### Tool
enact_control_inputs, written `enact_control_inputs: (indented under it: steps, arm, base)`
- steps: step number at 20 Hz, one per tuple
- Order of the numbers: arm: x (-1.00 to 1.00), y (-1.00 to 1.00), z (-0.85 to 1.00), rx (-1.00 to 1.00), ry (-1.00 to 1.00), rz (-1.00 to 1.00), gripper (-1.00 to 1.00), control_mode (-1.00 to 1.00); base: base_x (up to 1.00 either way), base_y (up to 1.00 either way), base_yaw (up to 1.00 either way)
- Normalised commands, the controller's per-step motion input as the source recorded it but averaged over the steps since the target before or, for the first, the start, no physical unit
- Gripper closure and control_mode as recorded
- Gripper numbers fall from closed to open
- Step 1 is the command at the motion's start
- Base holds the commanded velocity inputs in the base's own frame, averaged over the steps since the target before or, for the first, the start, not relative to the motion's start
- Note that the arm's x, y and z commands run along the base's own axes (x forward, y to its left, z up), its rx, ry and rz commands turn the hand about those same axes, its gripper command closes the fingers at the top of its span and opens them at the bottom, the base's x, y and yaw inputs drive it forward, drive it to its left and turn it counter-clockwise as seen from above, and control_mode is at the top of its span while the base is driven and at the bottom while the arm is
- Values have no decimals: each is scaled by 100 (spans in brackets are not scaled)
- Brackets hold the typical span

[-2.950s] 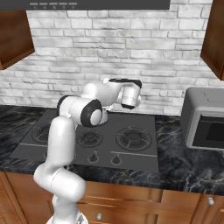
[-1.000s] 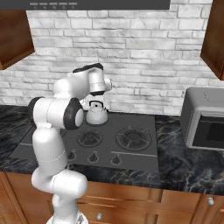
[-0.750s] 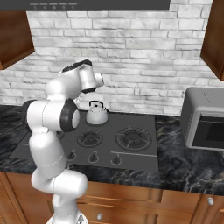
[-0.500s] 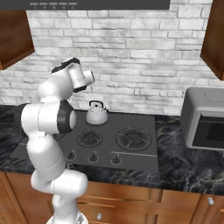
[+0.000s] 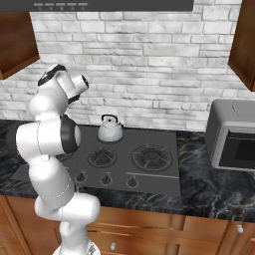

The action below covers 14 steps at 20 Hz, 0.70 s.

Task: Pick the kettle from the cabinet and place it on a stove burner. Then pick the pot from the counter and place it on another stove burner. Finally, turn both burners on.

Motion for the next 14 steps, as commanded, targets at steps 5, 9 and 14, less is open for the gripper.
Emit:
enact_control_inputs:
  steps: [5, 9, 14]
  arm:
    - [-17, 48, 0, -11, 0, 0, -100, -100]
    - [-20, 49, 0, -11, 0, 0, -100, -100]
    - [-19, 46, 0, -11, -1, 0, -100, -100]
  base:
    - [0, 0, 0]
    - [0, 0, 0]
    - [0, 0, 0]
